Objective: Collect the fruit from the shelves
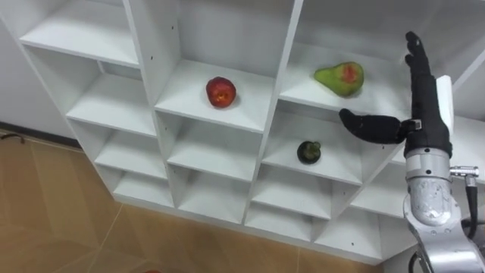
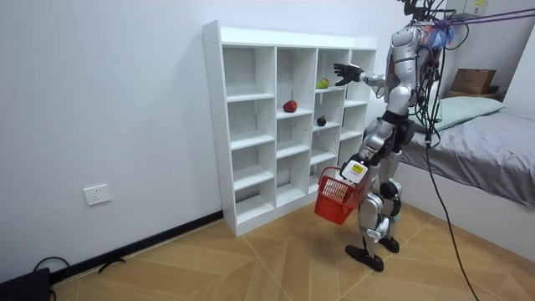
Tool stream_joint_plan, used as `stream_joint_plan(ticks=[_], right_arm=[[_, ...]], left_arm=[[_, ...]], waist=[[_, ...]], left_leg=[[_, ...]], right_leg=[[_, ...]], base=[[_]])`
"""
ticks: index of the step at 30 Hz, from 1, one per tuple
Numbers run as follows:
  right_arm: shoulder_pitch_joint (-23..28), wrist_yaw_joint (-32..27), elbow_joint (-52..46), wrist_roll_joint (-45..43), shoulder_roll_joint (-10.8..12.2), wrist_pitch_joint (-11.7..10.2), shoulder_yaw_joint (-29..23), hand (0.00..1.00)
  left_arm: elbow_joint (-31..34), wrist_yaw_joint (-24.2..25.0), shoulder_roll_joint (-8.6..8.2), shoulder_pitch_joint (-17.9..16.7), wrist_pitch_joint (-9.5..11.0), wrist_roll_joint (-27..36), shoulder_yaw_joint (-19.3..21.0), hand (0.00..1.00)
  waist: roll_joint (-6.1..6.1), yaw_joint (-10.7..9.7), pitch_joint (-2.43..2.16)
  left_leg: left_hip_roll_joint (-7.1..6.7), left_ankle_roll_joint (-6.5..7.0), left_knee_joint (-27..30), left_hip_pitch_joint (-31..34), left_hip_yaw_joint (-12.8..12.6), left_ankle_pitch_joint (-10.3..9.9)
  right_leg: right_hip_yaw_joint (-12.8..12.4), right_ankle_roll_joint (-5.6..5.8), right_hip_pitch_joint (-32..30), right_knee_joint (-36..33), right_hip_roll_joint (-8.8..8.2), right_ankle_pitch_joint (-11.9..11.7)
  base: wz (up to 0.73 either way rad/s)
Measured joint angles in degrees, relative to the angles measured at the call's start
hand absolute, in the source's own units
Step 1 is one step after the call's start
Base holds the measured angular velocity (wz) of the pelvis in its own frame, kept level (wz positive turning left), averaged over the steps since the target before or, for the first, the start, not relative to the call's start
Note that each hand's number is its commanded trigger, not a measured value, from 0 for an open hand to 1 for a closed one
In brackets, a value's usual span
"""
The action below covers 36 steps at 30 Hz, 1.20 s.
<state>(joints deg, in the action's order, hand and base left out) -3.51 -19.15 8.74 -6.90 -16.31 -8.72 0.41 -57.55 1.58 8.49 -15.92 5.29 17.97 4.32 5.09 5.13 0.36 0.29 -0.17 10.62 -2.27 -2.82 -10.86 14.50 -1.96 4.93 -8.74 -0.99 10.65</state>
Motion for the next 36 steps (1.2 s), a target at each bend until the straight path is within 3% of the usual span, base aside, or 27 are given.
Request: stream_joint_plan(ticks=[8,16,22,36], right_arm=[[-0.77,-0.96,0.30,1.63,-0.11,0.00,-0.30,0.00],[-4.55,-2.31,4.35,1.56,-0.19,0.02,-1.63,0.00],[-4.82,-4.15,5.07,2.58,-2.29,-0.05,-1.76,0.00],[-10.02,-3.79,11.92,6.71,-2.38,0.06,-1.85,0.00]], left_arm=[[2.67,-0.20,0.04,-1.37,-0.25,-0.14,0.01,1.00],[3.57,-0.18,0.01,-1.46,-0.30,-0.17,0.02,1.00],[3.53,-0.45,-0.14,-1.42,-0.30,-0.03,-0.06,1.00],[3.69,-1.85,-0.58,-1.35,-1.24,-0.09,-0.02,1.00]], waist=[[-0.34,-0.05,0.23],[-0.15,0.02,0.10],[-0.13,1.20,0.10],[0.03,1.39,-0.02]], left_leg=[[-0.02,0.00,0.13,0.84,0.10,0.00],[-0.13,0.01,0.75,1.87,0.61,0.01],[-0.07,0.07,1.16,2.93,1.13,0.06],[-0.26,0.32,1.13,4.79,1.43,0.54]], right_leg=[[0.17,0.00,-0.33,0.03,0.07,0.00],[1.35,-0.01,-1.02,-0.08,0.08,-0.01],[1.37,-0.10,-2.30,-0.88,-0.05,0.04],[1.33,-0.12,-4.40,-1.82,-0.62,0.09]], base=[[0.00],[0.05],[0.00],[0.00]])
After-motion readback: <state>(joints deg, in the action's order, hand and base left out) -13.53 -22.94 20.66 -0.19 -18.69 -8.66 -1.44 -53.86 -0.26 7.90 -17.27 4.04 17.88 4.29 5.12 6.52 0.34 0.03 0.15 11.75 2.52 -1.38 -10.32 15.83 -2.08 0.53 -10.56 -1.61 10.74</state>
